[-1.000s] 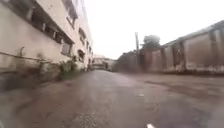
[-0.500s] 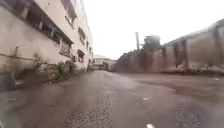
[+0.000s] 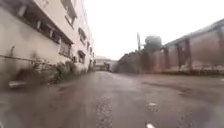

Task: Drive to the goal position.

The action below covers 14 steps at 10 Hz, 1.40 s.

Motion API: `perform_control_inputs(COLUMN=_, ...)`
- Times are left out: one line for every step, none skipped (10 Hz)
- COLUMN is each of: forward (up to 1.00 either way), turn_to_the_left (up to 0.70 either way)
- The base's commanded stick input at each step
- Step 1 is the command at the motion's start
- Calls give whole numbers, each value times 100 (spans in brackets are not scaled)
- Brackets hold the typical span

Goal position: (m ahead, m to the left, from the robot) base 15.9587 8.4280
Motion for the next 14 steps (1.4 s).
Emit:
perform_control_inputs(forward=50, turn_to_the_left=8)
perform_control_inputs(forward=50, turn_to_the_left=8)
perform_control_inputs(forward=50, turn_to_the_left=8)
perform_control_inputs(forward=50, turn_to_the_left=8)
perform_control_inputs(forward=50, turn_to_the_left=8)
perform_control_inputs(forward=50, turn_to_the_left=8)
perform_control_inputs(forward=50, turn_to_the_left=8)
perform_control_inputs(forward=50, turn_to_the_left=8)
perform_control_inputs(forward=50, turn_to_the_left=8)
perform_control_inputs(forward=50, turn_to_the_left=8)
perform_control_inputs(forward=50, turn_to_the_left=8)
perform_control_inputs(forward=50, turn_to_the_left=8)
perform_control_inputs(forward=50, turn_to_the_left=8)
perform_control_inputs(forward=50, turn_to_the_left=8)
